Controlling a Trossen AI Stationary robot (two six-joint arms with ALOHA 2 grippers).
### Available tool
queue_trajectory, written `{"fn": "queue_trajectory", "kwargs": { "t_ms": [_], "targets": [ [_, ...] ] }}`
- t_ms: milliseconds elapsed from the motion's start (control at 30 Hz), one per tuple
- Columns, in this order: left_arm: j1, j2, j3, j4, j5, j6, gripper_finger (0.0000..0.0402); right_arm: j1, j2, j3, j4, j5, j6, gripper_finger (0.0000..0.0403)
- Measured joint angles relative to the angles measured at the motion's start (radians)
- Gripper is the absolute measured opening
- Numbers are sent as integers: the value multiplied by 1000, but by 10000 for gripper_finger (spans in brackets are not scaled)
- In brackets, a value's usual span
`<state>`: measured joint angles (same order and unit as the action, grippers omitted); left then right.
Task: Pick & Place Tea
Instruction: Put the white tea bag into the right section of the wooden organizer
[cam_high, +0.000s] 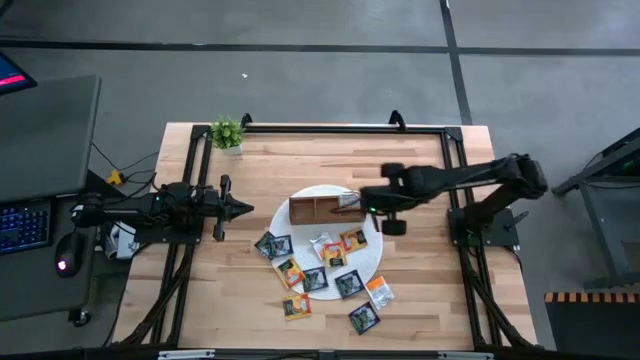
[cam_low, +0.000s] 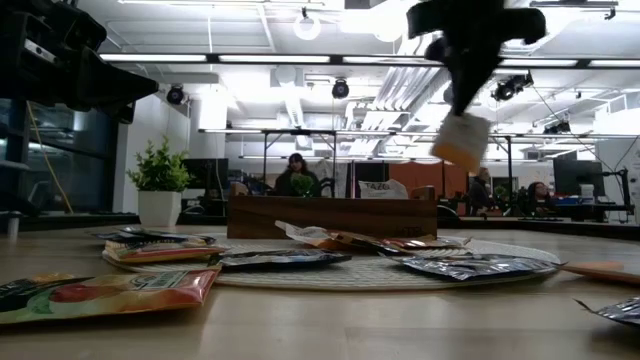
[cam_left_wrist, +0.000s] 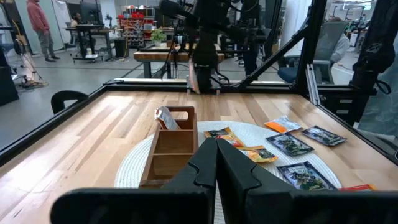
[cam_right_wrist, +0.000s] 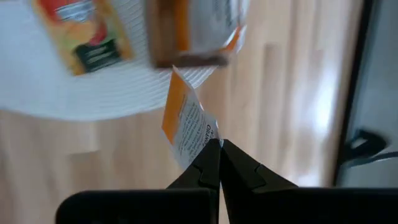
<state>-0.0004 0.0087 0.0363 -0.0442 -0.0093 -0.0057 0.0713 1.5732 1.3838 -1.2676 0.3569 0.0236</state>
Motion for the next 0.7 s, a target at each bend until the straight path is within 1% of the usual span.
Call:
{"fn": "queue_trajectory", "kwargs": {
  "t_ms": [133, 300, 433, 567, 700],
  "targets": [
    [0, 0, 0, 0, 0, 0, 1, -31, 93, 104, 1, 60, -120, 0],
    [0, 0, 0, 0, 0, 0, 1, -56, 185, 204, 0, 82, -241, 0],
    [0, 0, 0, 0, 0, 0, 1, -66, 237, 252, 5, 105, -329, 0],
    [0, 0, 0, 0, 0, 0, 1, -66, 265, 279, 26, 82, -407, 0],
    [0, 0, 0, 0, 0, 0, 1, -66, 283, 274, 38, 53, -468, 0]
  ]
}}
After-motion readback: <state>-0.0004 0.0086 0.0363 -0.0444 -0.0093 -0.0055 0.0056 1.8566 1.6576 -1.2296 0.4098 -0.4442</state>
